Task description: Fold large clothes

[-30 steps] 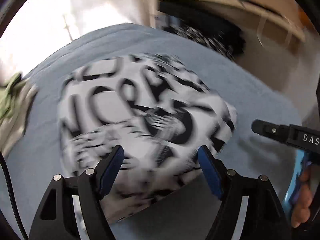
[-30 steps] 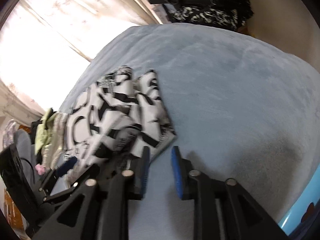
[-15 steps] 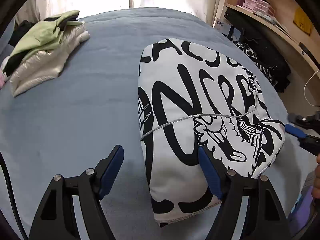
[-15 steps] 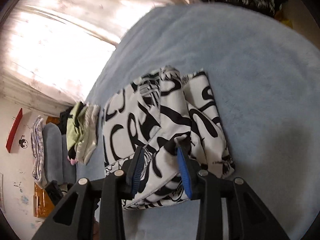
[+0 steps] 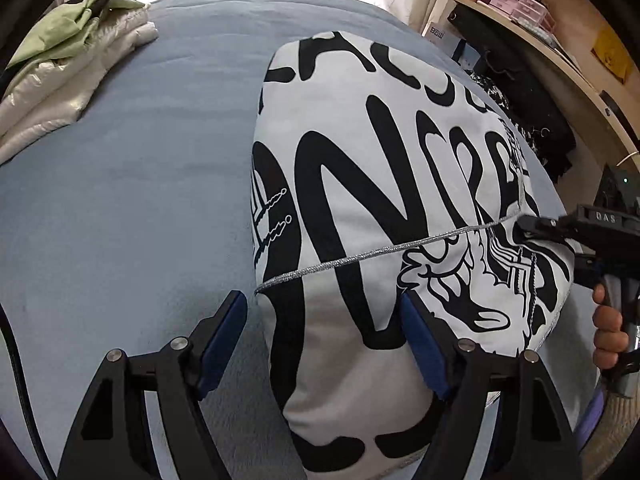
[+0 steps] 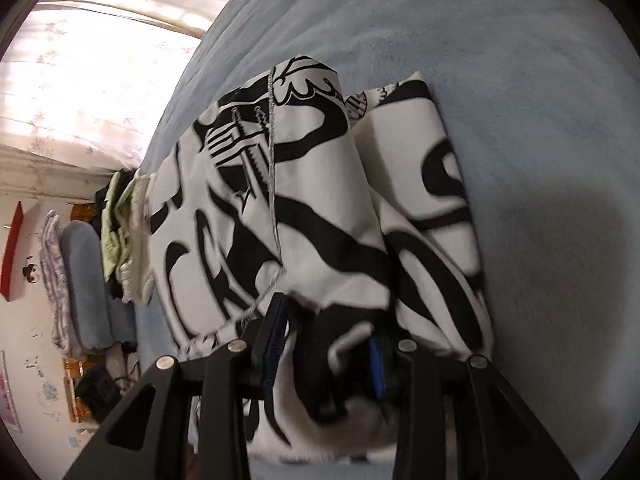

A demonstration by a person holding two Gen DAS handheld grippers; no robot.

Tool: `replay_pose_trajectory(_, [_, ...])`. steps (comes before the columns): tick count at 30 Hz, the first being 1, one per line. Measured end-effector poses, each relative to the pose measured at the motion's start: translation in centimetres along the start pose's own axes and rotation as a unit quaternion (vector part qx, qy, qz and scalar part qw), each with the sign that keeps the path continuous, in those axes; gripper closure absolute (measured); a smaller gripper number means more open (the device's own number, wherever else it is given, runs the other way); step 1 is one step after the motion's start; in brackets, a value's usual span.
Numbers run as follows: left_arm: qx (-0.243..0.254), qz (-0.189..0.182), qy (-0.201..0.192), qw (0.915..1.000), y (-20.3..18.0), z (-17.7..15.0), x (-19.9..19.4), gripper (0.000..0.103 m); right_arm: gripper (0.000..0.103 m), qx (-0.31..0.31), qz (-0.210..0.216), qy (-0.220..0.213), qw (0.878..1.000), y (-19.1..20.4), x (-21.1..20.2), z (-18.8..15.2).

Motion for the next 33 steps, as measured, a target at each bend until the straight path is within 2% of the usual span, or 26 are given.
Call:
replay_pose_trajectory(2, [0.000, 0.002, 0.003, 1.0000, -0.1, 0.2, 0.1, 0.026, 0.068, -0.022, -0.002, -0.024, 0.999, 0.8, -0.3, -0.1])
replay_pose_trajectory(3, [0.001, 0.006, 0.004, 1.0000, -0.2, 0.4, 0.0, 0.026, 0.081, -0.039, -0.009, -0.036, 0.999, 1.2, -0.5, -0.3])
replay_pose_trajectory(4, [0.007, 0.011, 0.007, 0.9999, -0.4, 0.6, -0.1, 0.028, 0.088, -0.076, -0.018, -0.057, 0.995, 1.9, -1.2, -0.9])
replay_pose_trajectory(6, [0.018, 0.014, 0.008, 0.9997, -1.0, 1.0, -0.5, 0.031, 0.094, -0.106, 0.001, -0.085, 0.991, 3.1, -3.4, -1.9])
replay_pose_trajectory(8, [0.028, 0.014, 0.002, 0.9995, -1.8, 1.2, -1.2, 0.031, 0.096, -0.130, 0.039, -0.115, 0.984, 4.1, -6.7, -3.4])
replay_pose_trajectory(10, [0.037, 0.015, -0.007, 0.9992, -2.7, 1.4, -1.7, 0.032, 0.096, -0.151, 0.045, -0.139, 0.978, 4.4, -8.8, -4.6])
replay_pose_trajectory(13, [0.060, 0.044, -0.007, 0.9972, -3.7, 1.2, -1.5, 0.032, 0.096, -0.174, 0.004, -0.157, 0.972, 3.5, -8.4, -5.5])
replay_pose_trajectory(16, [0.103, 0.095, -0.006, 0.9901, -5.4, 1.0, -0.6, 0.032, 0.096, -0.115, -0.034, -0.125, 0.985, 0.1, -4.7, -4.3])
replay_pose_trajectory(19, [0.136, 0.128, -0.016, 0.9823, -6.6, 0.8, -0.3, 0.031, 0.096, -0.052, -0.012, -0.128, 0.990, -2.8, -3.5, -4.0])
replay_pose_trajectory(22, [0.122, 0.117, -0.016, 0.9855, -6.3, 0.9, -0.7, 0.031, 0.095, -0.044, -0.016, -0.146, 0.988, -2.8, -3.6, -4.7])
replay_pose_trajectory(24, [0.109, 0.102, -0.013, 0.9887, -5.9, 1.2, -1.0, 0.031, 0.090, -0.054, -0.027, -0.150, 0.987, -1.9, -4.1, -5.1])
replay_pose_trajectory(27, [0.095, 0.077, -0.014, 0.9924, -5.0, 1.7, -1.9, 0.031, 0.084, -0.080, -0.062, -0.140, 0.985, -0.5, -5.0, -5.4])
replay_pose_trajectory(29, [0.085, 0.080, -0.031, 0.9927, -4.0, 2.6, -3.0, 0.031, 0.083, -0.098, -0.082, -0.156, 0.979, 0.7, -6.2, -5.1])
replay_pose_trajectory(33, [0.051, 0.088, -0.062, 0.9929, -1.8, 5.1, -4.6, 0.031, 0.080, -0.118, -0.078, -0.206, 0.968, 2.1, -9.3, -4.2])
Point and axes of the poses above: each gripper's, at about its wrist camera, not at the fingertips, and x roughly the way its jaws point, y to its left, z to its top, the point moved 4 cm from there along x, roughly the way its jaws point, and after that the axes turned 15 degrees about x, right-handed, at the moved point
